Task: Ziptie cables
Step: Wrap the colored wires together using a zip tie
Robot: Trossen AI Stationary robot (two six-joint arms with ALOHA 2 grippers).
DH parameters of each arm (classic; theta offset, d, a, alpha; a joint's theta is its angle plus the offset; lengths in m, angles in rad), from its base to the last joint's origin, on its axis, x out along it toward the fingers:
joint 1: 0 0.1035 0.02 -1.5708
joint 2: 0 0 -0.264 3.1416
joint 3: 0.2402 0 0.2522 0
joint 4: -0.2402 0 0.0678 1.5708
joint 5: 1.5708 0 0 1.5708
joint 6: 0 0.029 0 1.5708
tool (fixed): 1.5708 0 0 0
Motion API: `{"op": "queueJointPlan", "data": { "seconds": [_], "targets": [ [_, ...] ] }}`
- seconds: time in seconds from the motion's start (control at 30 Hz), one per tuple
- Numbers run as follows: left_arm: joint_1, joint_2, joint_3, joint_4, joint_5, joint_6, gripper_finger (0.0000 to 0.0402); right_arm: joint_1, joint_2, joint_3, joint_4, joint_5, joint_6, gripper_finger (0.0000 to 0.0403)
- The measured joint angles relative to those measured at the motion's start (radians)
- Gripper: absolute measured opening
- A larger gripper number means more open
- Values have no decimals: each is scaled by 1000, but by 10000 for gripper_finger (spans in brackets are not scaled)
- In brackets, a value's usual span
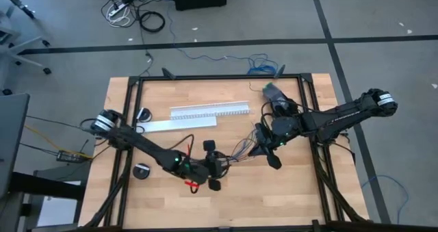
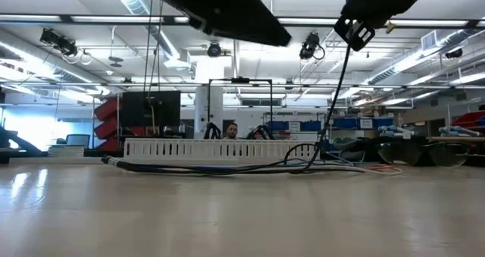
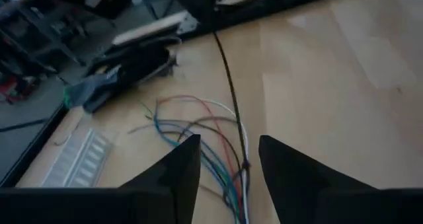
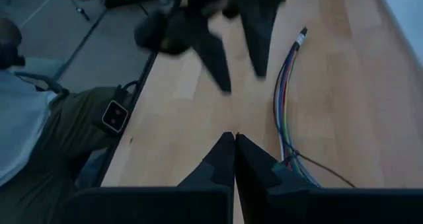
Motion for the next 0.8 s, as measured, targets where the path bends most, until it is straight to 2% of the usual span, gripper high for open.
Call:
{"op": "queueJointPlan", "data": {
  "seconds": [0.2,0.43,0.63,0.8],
  "targets": [
    [14,157,0,284,-13,98,150,-9,0,0,10,3,-6,0],
    [44,246,-1,408,-82,107,150,-10,0,0,10,-15,-11,0],
    [59,247,0,465,-42,79,150,-18,0,0,6,-22,-15,0],
    [61,247,4,450,-15,32,150,-30,0,0,11,-22,-22,0]
  ]
}}
